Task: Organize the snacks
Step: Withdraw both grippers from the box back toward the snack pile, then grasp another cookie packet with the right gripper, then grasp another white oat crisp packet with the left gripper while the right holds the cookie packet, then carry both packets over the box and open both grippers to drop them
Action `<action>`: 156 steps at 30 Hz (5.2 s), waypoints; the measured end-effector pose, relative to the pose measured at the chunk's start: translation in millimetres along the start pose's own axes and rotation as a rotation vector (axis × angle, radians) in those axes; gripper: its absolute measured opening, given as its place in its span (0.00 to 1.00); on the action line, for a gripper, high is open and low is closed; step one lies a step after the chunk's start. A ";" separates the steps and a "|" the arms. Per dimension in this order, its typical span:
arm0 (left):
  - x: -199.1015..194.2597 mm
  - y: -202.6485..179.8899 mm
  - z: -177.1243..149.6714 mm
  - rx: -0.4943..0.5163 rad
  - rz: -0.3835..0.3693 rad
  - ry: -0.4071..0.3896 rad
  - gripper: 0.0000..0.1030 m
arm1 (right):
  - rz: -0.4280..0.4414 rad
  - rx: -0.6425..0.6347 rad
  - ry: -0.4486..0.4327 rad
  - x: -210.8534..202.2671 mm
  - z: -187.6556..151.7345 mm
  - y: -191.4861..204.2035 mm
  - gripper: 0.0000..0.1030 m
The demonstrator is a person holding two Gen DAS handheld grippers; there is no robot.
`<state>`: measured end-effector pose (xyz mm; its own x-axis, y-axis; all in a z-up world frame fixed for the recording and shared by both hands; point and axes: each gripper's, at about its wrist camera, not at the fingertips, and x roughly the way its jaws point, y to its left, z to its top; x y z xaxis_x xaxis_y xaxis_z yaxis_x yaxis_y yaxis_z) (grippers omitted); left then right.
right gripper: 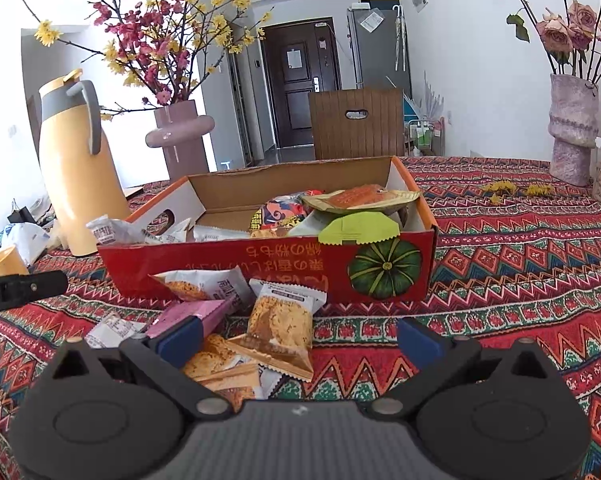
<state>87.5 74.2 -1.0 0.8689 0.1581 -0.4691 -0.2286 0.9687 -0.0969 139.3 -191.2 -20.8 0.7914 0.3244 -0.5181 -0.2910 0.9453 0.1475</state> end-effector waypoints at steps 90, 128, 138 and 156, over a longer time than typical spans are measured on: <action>23.2 5.5 0.6 0.001 0.011 0.111 1.00 | -0.045 0.072 -0.006 12.9 -15.2 -52.4 0.47; 56.6 -22.1 -10.2 0.056 -0.069 0.281 0.53 | 0.008 0.095 -0.024 9.0 -18.0 -55.8 0.49; 34.7 -27.4 3.0 0.068 -0.074 0.196 0.53 | -0.004 0.060 -0.037 5.9 -18.1 -48.8 0.49; 4.9 -54.7 51.7 0.114 -0.109 0.016 0.53 | 0.022 -0.062 -0.142 -7.8 30.6 -13.7 0.48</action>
<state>127.0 31.9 47.4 0.8783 0.0487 -0.4756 -0.0813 0.9955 -0.0480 153.6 -205.7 7.0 0.8509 0.3512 -0.3906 -0.3386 0.9353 0.1033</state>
